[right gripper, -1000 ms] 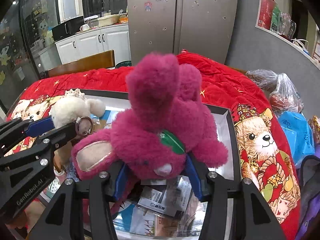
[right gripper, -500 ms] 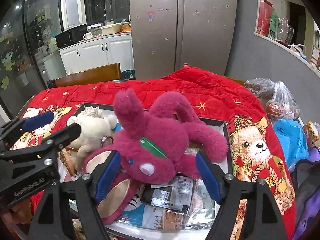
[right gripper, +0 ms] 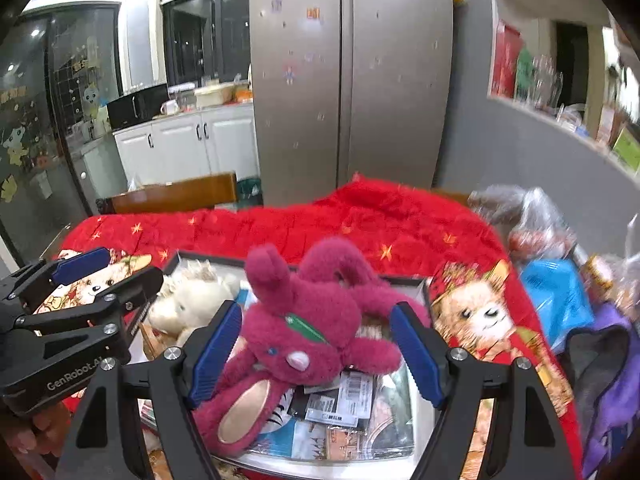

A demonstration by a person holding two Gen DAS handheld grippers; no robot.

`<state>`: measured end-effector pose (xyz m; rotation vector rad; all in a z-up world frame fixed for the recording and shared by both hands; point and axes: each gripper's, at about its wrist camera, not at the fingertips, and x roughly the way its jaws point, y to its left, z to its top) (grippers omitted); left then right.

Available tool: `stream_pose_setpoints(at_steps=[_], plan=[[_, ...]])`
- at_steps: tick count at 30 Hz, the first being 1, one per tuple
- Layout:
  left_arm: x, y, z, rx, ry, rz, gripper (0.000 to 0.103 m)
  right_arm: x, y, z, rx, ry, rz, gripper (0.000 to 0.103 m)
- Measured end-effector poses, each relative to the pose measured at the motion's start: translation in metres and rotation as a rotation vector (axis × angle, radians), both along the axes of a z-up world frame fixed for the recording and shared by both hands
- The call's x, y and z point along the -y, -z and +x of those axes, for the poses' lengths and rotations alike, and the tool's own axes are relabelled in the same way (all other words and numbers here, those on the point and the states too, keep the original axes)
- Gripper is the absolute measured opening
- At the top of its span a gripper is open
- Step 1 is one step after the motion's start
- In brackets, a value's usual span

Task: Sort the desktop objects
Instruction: 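Open the left tool dropping the lamb while the right tool releases the bunny into the box, then withdraw both open tools from the box back toward the pile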

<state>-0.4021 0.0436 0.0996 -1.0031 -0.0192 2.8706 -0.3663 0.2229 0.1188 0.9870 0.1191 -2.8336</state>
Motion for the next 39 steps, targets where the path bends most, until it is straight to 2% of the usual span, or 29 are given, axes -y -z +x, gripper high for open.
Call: stream_pose_setpoints(at_steps=[4, 9, 13, 14, 16, 19, 23, 26, 28, 30, 32, 37, 39], plan=[[0.003, -0.018, 0.012, -0.025, -0.013, -0.002, 0.072, 0.013, -0.016, 0.017, -0.055, -0.017, 0.017, 0.079], [0.012, -0.045, 0.048, -0.036, 0.008, 0.028, 0.076, 0.017, -0.043, 0.041, -0.070, -0.050, -0.038, 0.080], [0.017, -0.067, 0.100, -0.069, 0.021, -0.016, 0.085, 0.017, -0.071, 0.076, -0.140, -0.068, -0.070, 0.081], [0.021, -0.073, 0.118, -0.082, 0.025, -0.014, 0.086, 0.017, -0.076, 0.085, -0.150, -0.077, -0.074, 0.081], [0.027, -0.083, 0.147, -0.092, 0.021, 0.000, 0.096, 0.017, -0.083, 0.108, -0.155, -0.097, -0.073, 0.081], [0.033, -0.089, 0.189, -0.090, 0.004, 0.017, 0.098, 0.013, -0.093, 0.145, -0.176, -0.107, -0.063, 0.081], [0.036, -0.068, 0.254, -0.084, 0.024, 0.012, 0.101, 0.005, -0.091, 0.199, -0.192, -0.111, -0.069, 0.082], [0.031, -0.033, 0.304, -0.100, 0.044, -0.022, 0.102, -0.005, -0.067, 0.247, -0.199, -0.080, -0.088, 0.082], [0.026, -0.015, 0.319, -0.098, 0.032, -0.052, 0.102, -0.014, -0.050, 0.271, -0.194, -0.056, -0.112, 0.082], [0.018, 0.005, 0.327, -0.073, 0.022, -0.080, 0.102, -0.025, -0.028, 0.292, -0.173, -0.034, -0.145, 0.082], [0.015, 0.017, 0.327, -0.045, 0.042, -0.075, 0.102, -0.034, -0.012, 0.303, -0.145, -0.032, -0.163, 0.082], [0.015, 0.030, 0.313, 0.008, 0.056, -0.010, 0.102, -0.046, 0.001, 0.301, -0.094, 0.011, -0.168, 0.082], [0.016, 0.032, 0.308, 0.014, 0.044, -0.021, 0.102, -0.045, 0.005, 0.298, -0.078, -0.004, -0.175, 0.082]])
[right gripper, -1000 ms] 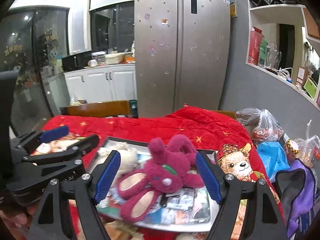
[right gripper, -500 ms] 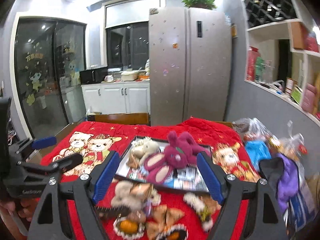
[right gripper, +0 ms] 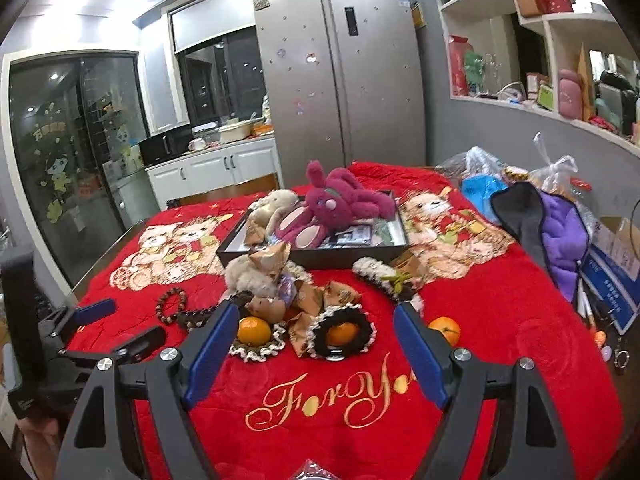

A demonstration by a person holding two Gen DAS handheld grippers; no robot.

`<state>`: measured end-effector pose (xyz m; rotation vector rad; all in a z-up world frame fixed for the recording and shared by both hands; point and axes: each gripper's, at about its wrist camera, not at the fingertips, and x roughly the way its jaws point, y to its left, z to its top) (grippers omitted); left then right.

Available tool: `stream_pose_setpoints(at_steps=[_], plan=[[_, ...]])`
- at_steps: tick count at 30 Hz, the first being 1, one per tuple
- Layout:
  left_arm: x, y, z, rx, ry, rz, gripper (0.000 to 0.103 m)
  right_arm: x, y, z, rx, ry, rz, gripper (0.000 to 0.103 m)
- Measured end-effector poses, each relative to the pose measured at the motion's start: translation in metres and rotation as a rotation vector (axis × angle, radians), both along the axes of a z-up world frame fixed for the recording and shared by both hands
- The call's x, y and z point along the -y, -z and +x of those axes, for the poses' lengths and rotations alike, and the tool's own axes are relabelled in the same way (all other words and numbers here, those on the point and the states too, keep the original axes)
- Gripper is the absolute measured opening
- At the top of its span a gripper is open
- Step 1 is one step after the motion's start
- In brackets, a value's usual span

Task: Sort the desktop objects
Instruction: 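Withdraw both open tools from the box back toward the pile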

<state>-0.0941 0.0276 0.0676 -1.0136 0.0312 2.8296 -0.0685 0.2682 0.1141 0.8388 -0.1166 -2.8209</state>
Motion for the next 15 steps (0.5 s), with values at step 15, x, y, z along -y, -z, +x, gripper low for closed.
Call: stream_pose_setpoints(at_steps=[15], plan=[[0.016, 0.022, -0.069, 0.089, 0.018, 0.006, 0.102, 0.001, 0.044, -0.041, 0.140, -0.036, 0.006, 0.082]])
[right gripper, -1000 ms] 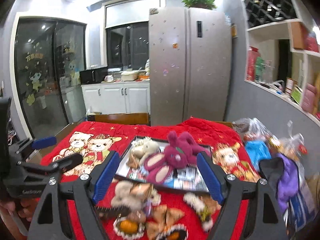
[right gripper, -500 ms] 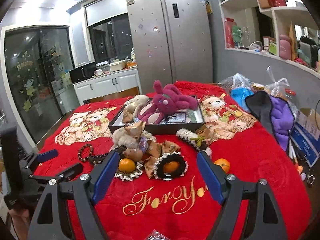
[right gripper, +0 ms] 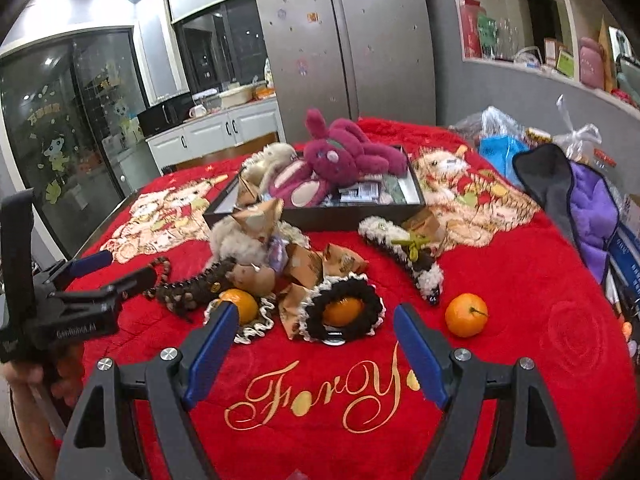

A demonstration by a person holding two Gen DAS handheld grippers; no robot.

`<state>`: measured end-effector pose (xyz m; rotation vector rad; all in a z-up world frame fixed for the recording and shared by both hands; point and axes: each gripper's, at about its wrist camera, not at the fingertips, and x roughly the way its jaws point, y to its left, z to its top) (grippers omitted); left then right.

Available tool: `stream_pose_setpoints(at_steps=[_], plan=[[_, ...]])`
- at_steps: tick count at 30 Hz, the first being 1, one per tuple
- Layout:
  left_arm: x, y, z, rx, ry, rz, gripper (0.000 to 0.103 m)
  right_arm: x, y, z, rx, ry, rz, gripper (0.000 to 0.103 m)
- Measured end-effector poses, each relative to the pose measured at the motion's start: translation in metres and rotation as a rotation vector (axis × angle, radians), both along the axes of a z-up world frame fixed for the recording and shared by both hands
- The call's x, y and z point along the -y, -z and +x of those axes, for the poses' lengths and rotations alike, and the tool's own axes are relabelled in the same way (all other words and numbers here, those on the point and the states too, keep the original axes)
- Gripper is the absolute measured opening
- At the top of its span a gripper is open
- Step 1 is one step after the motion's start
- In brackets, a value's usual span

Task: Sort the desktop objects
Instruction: 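Withdraw both open tools from the box back toward the pile, then grasp the white lace-trimmed fluffy piece with the right tool while the left tool grasps the dark brown fuzzy plush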

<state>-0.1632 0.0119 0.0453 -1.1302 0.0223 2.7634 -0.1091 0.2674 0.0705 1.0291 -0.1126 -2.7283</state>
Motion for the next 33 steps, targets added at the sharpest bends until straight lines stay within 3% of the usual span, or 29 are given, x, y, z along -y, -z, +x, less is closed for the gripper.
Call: stream_pose_setpoints(at_steps=[3, 9, 20, 24, 29, 33], plan=[[0.000, 0.012, -0.013, 0.041, 0.028, 0.013, 0.102, 0.000, 0.009, -0.012, 0.030, -0.001, 0.006, 0.082], [-0.020, 0.030, -0.034, 0.064, 0.092, -0.054, 0.102, 0.010, 0.030, -0.038, 0.085, -0.028, 0.012, 0.082], [-0.006, 0.070, -0.059, 0.172, 0.070, 0.044, 0.103, 0.011, 0.062, -0.069, 0.156, -0.027, 0.023, 0.082], [-0.009, 0.072, -0.059, 0.170, 0.068, 0.021, 0.102, 0.012, 0.071, -0.072, 0.181, -0.045, 0.028, 0.082], [-0.009, 0.069, -0.055, 0.162, 0.076, 0.030, 0.092, 0.012, 0.074, -0.069, 0.162, -0.056, 0.039, 0.082], [-0.016, 0.065, -0.044, 0.141, 0.063, 0.002, 0.078, 0.012, 0.074, -0.065, 0.155, -0.072, 0.043, 0.074]])
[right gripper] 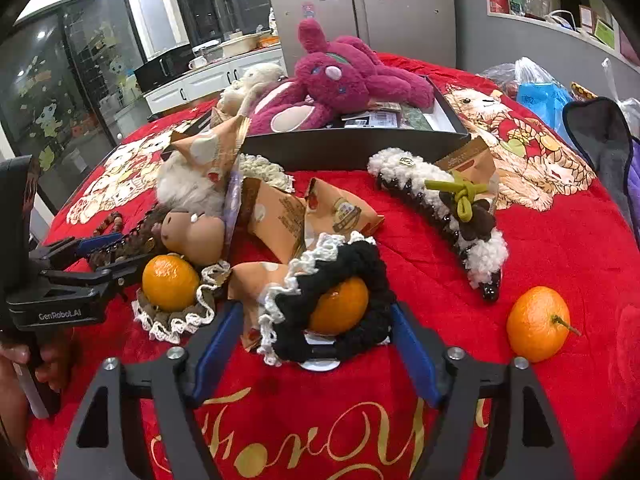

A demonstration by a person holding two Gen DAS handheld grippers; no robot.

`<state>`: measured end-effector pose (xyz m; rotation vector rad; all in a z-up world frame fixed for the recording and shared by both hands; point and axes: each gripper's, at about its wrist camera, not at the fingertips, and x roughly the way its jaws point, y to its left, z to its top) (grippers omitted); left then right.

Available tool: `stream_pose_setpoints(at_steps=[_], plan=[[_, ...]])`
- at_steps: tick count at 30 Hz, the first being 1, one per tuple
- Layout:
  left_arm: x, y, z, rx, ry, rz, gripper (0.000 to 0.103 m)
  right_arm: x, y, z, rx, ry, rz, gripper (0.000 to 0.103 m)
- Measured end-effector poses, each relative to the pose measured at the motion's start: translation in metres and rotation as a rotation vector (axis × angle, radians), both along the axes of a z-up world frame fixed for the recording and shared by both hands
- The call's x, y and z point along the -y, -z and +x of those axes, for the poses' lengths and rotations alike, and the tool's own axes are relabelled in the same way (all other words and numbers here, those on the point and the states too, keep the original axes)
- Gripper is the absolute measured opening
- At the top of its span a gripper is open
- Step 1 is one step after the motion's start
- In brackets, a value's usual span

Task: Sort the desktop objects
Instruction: 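Grasp the white lace-trimmed fluffy piece with the right tool while the left tool grasps the dark brown fuzzy plush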

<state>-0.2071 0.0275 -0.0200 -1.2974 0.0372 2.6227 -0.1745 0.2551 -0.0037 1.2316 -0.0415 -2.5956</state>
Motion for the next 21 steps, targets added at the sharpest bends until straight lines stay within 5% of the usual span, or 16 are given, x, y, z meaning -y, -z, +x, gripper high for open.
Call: stream_pose_setpoints(at_steps=[2, 4, 19, 21], plan=[[-0.005, -0.004, 0.006, -0.017, 0.005, -0.032, 0.068, 0.000, -0.001, 0.002, -0.006, -0.005, 0.000, 0.069], [-0.007, -0.002, 0.008, 0.004, 0.021, -0.027, 0.048, -0.001, -0.002, 0.004, -0.008, -0.004, -0.008, 0.066], [-0.011, -0.019, 0.031, -0.041, 0.002, -0.009, 0.041, -0.015, -0.018, 0.028, -0.039, 0.070, -0.059, 0.014], [-0.011, -0.024, 0.034, -0.060, 0.004, -0.013, 0.041, -0.014, -0.023, 0.032, -0.048, 0.064, -0.071, 0.013]])
